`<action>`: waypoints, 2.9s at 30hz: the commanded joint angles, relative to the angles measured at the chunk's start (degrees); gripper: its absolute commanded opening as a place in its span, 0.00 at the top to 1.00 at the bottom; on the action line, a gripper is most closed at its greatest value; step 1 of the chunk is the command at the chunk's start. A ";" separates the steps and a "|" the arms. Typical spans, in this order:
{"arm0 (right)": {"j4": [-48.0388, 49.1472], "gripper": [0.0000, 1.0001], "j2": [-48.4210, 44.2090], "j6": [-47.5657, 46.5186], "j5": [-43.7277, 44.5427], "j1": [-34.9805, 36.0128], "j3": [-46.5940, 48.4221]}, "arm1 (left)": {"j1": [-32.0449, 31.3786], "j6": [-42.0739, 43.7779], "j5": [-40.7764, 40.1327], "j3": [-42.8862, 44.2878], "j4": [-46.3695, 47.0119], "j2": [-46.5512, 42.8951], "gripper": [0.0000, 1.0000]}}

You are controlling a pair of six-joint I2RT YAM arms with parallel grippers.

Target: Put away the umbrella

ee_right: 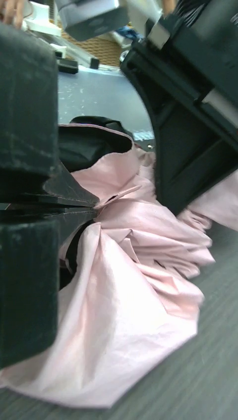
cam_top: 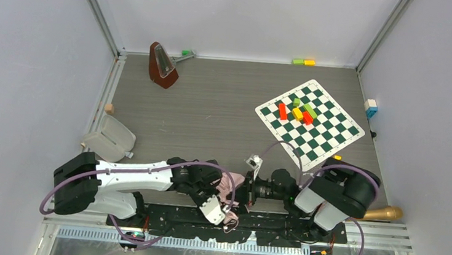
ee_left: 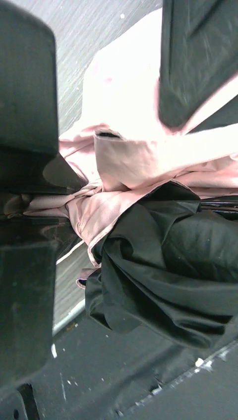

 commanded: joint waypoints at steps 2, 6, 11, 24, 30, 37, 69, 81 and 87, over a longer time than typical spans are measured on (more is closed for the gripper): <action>-13.55 0.94 -13.69 0.01 -0.33 -3.80 -0.24 | -2.35 -11.05 5.47 1.71 -0.28 0.77 1.00; -34.11 0.94 -30.78 -3.93 1.40 -5.62 3.22 | -2.70 -23.16 3.18 6.30 0.72 3.86 1.00; -50.36 0.95 -45.47 -6.25 0.02 -7.24 8.05 | -3.96 -34.24 -0.74 11.16 1.56 5.76 1.00; -40.53 0.94 -50.04 5.82 -13.14 -14.29 1.45 | 1.39 -54.59 15.81 23.69 -10.53 13.33 1.00; -38.75 0.94 -55.01 9.90 -17.50 -14.50 0.80 | 7.47 -59.81 25.82 21.63 -9.45 14.51 1.00; -23.08 0.94 -50.56 19.45 -21.72 -14.51 -2.09 | 9.02 -62.29 31.10 25.54 -11.29 21.33 1.00; -58.21 0.94 -55.81 -19.79 5.68 19.36 12.82 | 16.06 -53.13 46.84 41.80 -33.77 40.26 1.00; -69.81 0.94 -43.88 -30.98 -0.05 24.43 29.28 | 16.79 -47.67 41.74 47.86 -40.90 45.90 1.00; -74.61 0.94 -41.83 -32.88 0.85 28.57 32.02 | 17.23 -41.90 38.86 53.72 -46.57 51.03 1.00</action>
